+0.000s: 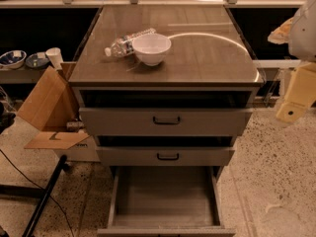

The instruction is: Place water bottle into bottom drawer

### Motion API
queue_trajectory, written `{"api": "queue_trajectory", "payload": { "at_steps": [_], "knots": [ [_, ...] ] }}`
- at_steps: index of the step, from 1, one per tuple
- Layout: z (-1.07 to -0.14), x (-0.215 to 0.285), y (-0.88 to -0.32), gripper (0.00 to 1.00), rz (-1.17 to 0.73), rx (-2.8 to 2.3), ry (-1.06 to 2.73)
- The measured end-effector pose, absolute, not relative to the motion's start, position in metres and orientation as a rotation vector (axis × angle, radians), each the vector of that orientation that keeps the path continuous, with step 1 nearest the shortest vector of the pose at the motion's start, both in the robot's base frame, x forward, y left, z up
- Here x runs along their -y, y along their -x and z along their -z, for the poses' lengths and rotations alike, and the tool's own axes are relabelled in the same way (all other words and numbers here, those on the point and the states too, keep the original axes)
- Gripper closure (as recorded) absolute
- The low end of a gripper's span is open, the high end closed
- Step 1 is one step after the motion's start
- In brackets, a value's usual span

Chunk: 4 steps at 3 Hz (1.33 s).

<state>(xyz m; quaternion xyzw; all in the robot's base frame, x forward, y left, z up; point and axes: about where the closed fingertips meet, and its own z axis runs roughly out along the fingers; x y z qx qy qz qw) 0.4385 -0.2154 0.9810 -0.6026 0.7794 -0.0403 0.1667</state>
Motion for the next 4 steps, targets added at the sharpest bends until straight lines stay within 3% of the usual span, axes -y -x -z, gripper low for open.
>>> {"api": "queue_trajectory", "payload": {
  "at_steps": [4],
  "knots": [
    [-1.062, 0.174, -0.496, 0.0, 0.304, -2.076, 1.746]
  ]
}}
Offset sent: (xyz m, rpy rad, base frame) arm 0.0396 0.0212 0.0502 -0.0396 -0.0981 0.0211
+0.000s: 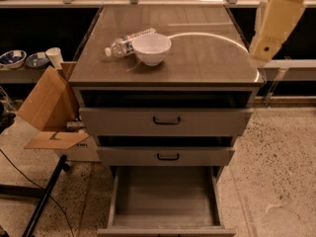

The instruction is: Place water bottle into bottom drawer

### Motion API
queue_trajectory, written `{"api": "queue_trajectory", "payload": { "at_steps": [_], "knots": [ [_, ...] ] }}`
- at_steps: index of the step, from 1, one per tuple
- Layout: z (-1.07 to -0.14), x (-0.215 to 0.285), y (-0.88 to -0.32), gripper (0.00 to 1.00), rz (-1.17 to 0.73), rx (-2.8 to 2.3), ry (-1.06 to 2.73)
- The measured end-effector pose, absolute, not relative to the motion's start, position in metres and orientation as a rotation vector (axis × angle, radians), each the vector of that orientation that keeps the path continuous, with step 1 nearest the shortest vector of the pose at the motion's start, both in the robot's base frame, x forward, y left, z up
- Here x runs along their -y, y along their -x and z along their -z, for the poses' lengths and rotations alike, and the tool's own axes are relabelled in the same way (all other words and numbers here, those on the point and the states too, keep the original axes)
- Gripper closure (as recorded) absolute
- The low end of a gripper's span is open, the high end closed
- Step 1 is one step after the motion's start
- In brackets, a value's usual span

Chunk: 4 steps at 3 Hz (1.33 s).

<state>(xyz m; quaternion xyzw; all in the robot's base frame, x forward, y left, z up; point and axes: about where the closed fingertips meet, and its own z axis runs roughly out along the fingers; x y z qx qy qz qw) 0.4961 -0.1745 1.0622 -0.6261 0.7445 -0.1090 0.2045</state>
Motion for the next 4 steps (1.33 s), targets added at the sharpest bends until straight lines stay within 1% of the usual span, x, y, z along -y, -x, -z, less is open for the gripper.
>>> {"api": "queue_trajectory", "payload": {
  "at_steps": [2, 4],
  "knots": [
    [-1.081, 0.116, -0.546, 0.0, 0.397, -2.005, 1.715],
    [-1.058, 0.063, -0.604, 0.0, 0.378, -1.978, 1.692]
  ]
}}
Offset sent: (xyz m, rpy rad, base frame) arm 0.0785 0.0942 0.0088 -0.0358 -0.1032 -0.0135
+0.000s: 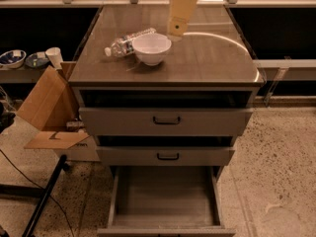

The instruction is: Place water bottle into bottom drawer

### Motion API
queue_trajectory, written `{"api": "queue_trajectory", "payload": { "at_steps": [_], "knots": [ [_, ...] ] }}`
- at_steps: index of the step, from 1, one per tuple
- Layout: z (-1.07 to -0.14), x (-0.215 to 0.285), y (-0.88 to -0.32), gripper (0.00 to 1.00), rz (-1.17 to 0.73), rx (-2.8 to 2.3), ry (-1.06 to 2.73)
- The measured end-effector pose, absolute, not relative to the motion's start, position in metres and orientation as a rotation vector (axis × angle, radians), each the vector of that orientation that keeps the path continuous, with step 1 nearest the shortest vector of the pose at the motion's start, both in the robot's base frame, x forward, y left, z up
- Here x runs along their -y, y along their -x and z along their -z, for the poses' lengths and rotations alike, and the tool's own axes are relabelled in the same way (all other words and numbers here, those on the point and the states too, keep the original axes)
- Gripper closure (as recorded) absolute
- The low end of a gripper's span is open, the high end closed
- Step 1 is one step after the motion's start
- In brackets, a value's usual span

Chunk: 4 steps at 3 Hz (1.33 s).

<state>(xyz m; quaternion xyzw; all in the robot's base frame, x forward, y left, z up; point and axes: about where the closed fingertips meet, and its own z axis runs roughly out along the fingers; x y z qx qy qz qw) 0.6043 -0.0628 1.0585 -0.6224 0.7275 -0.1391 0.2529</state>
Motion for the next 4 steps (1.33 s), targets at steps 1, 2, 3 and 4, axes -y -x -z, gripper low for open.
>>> {"api": "queue_trajectory", "payload": {
  "at_steps": [1, 2, 3, 4],
  "knots": [
    [-1.049, 0.035, -0.632, 0.0, 0.378, -1.948, 1.727],
    [-1.037, 0.001, -0.656, 0.0, 0.403, -1.899, 1.802],
    [-1.009, -0.028, -0.692, 0.0, 0.424, -1.864, 1.84],
    [-1.006, -0.029, -0.694, 0.0, 0.414, -1.858, 1.831]
  ]
}}
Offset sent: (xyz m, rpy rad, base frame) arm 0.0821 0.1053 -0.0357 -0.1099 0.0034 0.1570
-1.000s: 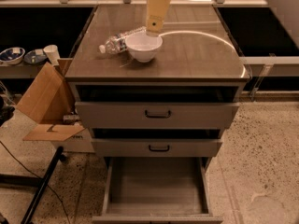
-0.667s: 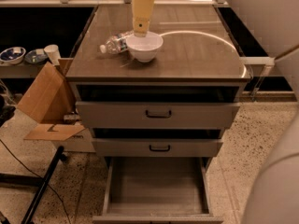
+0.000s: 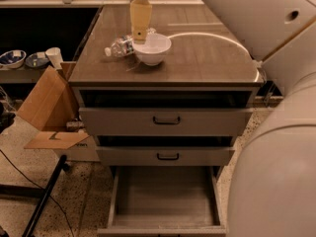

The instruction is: Place water bottle into bottom drawer

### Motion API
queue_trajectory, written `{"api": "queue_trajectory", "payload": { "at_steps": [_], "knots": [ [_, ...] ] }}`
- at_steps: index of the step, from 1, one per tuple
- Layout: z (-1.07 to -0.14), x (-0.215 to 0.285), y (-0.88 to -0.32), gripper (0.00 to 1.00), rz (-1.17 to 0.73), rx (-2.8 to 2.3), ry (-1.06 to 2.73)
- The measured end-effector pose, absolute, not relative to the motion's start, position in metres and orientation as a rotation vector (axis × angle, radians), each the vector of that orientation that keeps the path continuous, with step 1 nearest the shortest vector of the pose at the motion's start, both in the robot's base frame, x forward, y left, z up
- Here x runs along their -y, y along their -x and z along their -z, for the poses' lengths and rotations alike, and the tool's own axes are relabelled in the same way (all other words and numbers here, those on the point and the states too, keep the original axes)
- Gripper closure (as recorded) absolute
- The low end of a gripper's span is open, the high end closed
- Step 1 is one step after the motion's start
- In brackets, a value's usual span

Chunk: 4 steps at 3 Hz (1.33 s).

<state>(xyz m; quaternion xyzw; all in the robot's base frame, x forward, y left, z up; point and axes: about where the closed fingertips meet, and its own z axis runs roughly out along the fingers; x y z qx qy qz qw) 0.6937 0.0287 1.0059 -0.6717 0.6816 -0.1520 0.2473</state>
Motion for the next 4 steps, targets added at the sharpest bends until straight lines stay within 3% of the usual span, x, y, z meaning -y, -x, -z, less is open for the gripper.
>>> {"api": "queue_trajectory", "payload": {
  "at_steps": [4],
  "knots": [
    [-0.983, -0.075, -0.754, 0.0, 0.361, -1.785, 1.938]
  ]
}}
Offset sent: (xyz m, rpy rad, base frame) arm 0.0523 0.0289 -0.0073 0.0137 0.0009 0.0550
